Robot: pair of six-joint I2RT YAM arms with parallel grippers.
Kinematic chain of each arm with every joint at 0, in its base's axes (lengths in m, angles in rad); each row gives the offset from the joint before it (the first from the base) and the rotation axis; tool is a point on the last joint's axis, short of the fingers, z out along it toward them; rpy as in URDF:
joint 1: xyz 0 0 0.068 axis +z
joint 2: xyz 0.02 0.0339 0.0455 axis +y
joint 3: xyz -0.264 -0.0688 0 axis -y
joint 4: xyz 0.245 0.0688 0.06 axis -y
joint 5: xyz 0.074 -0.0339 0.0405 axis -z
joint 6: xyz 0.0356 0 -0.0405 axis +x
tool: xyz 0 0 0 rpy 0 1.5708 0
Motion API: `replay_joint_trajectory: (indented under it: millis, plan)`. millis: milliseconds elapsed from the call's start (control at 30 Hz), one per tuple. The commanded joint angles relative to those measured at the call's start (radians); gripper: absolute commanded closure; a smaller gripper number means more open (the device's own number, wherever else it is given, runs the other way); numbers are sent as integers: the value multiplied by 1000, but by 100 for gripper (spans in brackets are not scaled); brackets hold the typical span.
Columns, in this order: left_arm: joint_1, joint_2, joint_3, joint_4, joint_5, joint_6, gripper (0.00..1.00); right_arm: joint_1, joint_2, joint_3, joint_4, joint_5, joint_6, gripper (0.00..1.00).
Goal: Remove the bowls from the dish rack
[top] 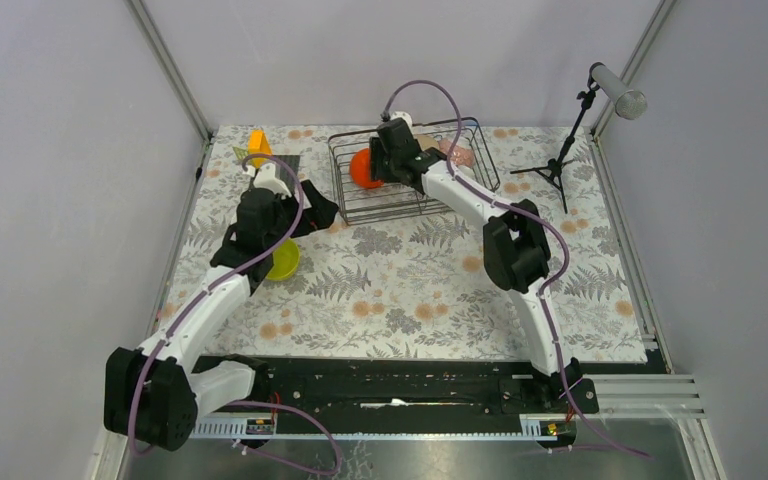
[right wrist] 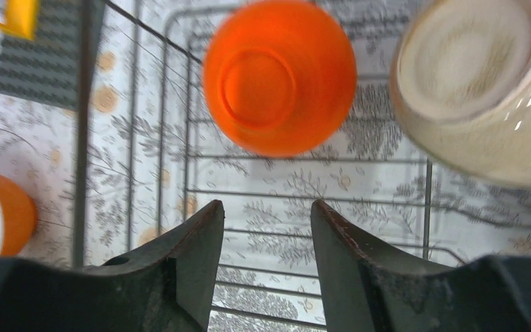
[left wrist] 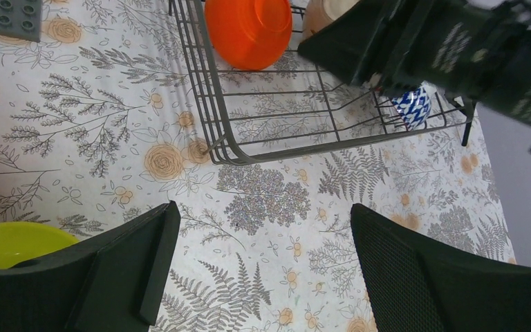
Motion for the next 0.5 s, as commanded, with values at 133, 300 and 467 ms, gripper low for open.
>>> replay_joint_trajectory:
  millis: [133, 300, 467]
  plan:
    - [2, 123, 85, 78, -2, -44, 1, -7, 109, 291, 13, 39, -23, 15]
    - [5, 218, 131, 108, 18, -71, 5, -12, 155, 321, 11, 10, 151, 0]
    - [6, 305, 179, 114, 11, -81, 12, -13, 88, 146, 89, 30, 360, 0]
